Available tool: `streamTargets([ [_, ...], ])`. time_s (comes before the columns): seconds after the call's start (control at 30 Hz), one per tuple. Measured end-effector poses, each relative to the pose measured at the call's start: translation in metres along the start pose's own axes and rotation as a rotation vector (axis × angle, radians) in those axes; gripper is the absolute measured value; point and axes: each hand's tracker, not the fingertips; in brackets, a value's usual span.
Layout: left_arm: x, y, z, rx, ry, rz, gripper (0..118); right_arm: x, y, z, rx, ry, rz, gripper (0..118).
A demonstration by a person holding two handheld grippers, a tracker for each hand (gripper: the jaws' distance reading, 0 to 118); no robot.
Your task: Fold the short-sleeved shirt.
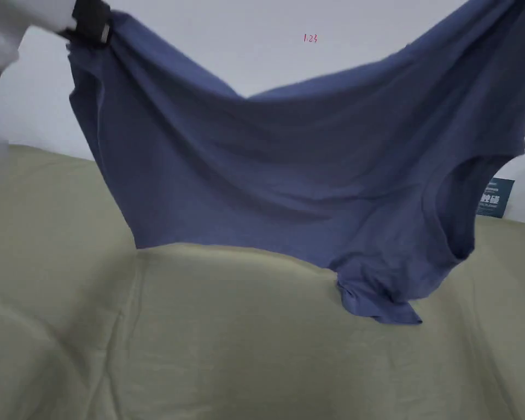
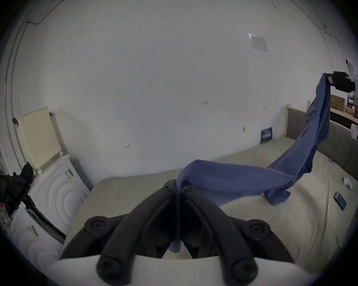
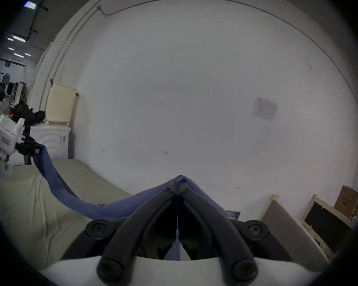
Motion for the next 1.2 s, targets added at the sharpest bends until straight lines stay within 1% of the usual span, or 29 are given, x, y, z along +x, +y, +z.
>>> streamTargets([
  [0.03,0.001,-0.010,0.003,-0.008,-0.014,0.007,4,-0.008,-0.006,0.007,-0.013,0.022,0.005,0],
  [0.1,0.002,-0.032,0.013,-0.024,-0.029,0.011,4,-0.016,-0.021,0.023,-0.047,0.036,0.010,0],
  [0.13,0.004,-0.040,0.023,-0.034,-0.040,0.015,4,-0.018,-0.028,0.032,-0.056,0.045,0.002,0],
  [0.17,0.004,-0.051,0.030,-0.044,-0.048,0.021,4,-0.019,-0.037,0.040,-0.060,0.077,0.000,0],
  [0.33,-0.002,-0.091,0.060,-0.077,-0.066,0.011,4,-0.019,-0.065,0.086,-0.081,0.112,-0.009,0],
  [0.47,-0.003,-0.114,0.090,-0.090,-0.080,0.031,4,-0.019,-0.074,0.123,-0.080,0.131,-0.003,0],
  [0.6,0.000,-0.135,0.120,-0.083,-0.095,0.069,4,-0.022,-0.074,0.158,-0.068,0.158,-0.018,0],
  [0.73,0.001,-0.157,0.141,-0.082,-0.108,0.079,4,-0.033,-0.083,0.190,-0.056,0.232,0.012,0],
  [0.8,0.006,-0.170,0.151,-0.075,-0.133,0.086,4,-0.041,-0.097,0.207,-0.068,0.256,0.004,0],
  [0.83,0.009,-0.179,0.157,-0.075,-0.140,0.084,4,-0.032,-0.116,0.201,-0.081,0.265,0.003,0],
  [0.9,0.015,-0.197,0.166,-0.078,-0.150,0.086,4,-0.039,-0.139,0.215,-0.116,0.278,0.003,0],
  [0.93,0.029,-0.203,0.176,-0.083,-0.158,0.096,4,-0.042,-0.151,0.224,-0.138,0.285,-0.007,0],
  [1.0,0.037,-0.225,0.185,-0.101,-0.179,0.114,4,-0.048,-0.179,0.240,-0.186,0.301,-0.050,0],
  [1.1,0.034,-0.270,0.188,-0.164,-0.199,0.131,4,-0.058,-0.222,0.262,-0.265,0.298,-0.140,0],
  [1.2,0.045,-0.302,0.192,-0.233,-0.215,0.149,4,-0.067,-0.260,0.277,-0.344,0.286,-0.190,0],
])
